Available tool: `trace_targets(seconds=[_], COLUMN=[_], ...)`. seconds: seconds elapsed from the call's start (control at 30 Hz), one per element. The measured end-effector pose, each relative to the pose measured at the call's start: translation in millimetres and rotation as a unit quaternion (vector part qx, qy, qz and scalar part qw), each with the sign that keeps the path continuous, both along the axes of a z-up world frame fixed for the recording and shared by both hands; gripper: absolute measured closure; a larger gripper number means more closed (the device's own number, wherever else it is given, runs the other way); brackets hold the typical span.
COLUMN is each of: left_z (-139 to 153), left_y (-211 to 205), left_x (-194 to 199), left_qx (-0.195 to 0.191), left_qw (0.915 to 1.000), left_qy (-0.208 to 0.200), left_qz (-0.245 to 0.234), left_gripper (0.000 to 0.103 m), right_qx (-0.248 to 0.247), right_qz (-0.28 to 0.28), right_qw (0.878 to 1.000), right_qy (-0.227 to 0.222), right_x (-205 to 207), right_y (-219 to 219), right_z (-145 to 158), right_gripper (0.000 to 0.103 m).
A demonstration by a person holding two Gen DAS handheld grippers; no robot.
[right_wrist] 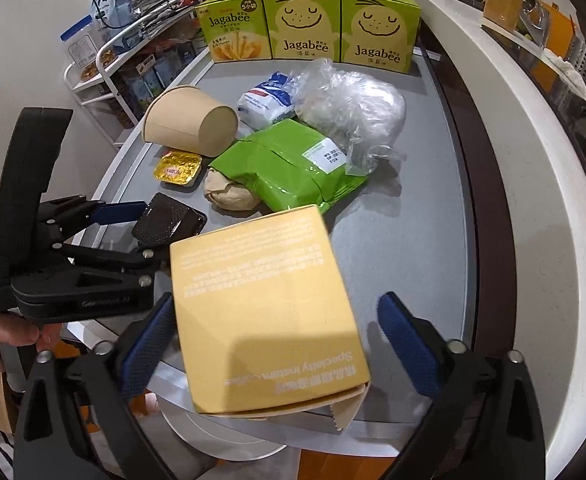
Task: Collect trash
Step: 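Close left tool on the brown box while right tool grips the yellow coffee box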
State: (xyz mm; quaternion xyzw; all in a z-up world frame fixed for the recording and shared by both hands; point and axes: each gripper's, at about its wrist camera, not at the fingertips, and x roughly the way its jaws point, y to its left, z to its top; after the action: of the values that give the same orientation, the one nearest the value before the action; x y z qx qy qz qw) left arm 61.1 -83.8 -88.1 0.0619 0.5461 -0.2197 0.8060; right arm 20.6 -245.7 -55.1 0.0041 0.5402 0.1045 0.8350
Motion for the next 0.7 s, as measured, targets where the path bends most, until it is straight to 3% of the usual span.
trace_targets(seconds=[0.03,0.13,0.7], left_z=[0.5,3.8,37.9], left_y=[-0.3,1.9,28.8], left_x=[0.6,0.1,-25.0], left_qx=[0.001,-0.009,-0.017], left_qw=[1.0000,0.9999,0.9989], left_qy=[-0.001,0.000,-0.041], left_qz=[-0.002,-0.006,0.013], left_gripper=[0.049,0.055,0.055], right_qx=[0.004,-0.001,0.027], right_qz=[0.002,0.000,-0.018], right_qw=[1.000,1.000,0.999], right_qy=[0.002,-0.002,-0.022], right_x=[-0.1,-1.0,-10.6], right_y=[0.1,0.3,-5.3], right_z=[-0.2,0.7,22.8], right_gripper=[0.024,0.024,0.025])
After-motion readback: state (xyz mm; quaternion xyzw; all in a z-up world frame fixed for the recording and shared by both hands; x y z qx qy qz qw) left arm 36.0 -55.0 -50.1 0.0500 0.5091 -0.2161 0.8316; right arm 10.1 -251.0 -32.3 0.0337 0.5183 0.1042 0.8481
